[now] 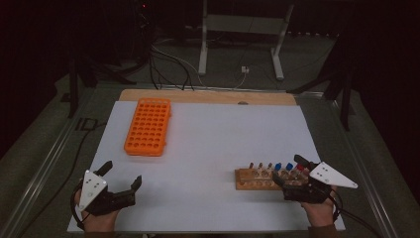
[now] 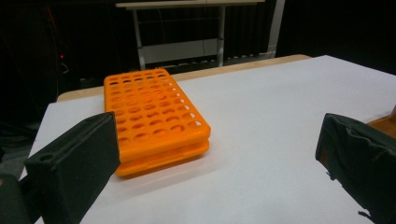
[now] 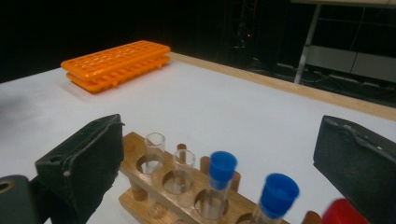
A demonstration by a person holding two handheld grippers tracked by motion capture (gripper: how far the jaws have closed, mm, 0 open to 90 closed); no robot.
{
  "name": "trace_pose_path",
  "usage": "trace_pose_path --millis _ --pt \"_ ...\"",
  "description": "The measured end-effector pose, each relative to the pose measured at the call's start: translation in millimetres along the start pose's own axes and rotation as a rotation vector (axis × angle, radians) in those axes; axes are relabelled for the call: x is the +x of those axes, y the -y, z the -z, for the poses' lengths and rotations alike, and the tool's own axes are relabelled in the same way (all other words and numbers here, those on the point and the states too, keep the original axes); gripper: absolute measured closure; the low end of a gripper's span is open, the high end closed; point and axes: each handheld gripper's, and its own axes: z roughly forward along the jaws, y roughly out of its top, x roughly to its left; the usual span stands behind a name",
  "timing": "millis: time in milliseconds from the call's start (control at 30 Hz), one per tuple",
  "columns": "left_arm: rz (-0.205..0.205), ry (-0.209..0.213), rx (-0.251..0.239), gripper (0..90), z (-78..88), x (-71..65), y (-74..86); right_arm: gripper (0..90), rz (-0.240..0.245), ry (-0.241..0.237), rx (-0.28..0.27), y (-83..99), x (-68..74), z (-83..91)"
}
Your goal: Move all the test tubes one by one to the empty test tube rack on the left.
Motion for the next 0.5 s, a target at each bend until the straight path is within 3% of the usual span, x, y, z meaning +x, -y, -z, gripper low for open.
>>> trace_pose_path --millis 167,500 --pt "0.0 -0.003 -0.001 0.6 -1.7 -2.0 0.2 2.0 -0.025 -0.002 -0.003 1.9 -2.4 -0.3" --pt "0.012 -0.011 0.006 0.6 -4.1 -3.4 3.7 5.2 -0.008 -0.044 0.01 -9.1 8.9 -0.3"
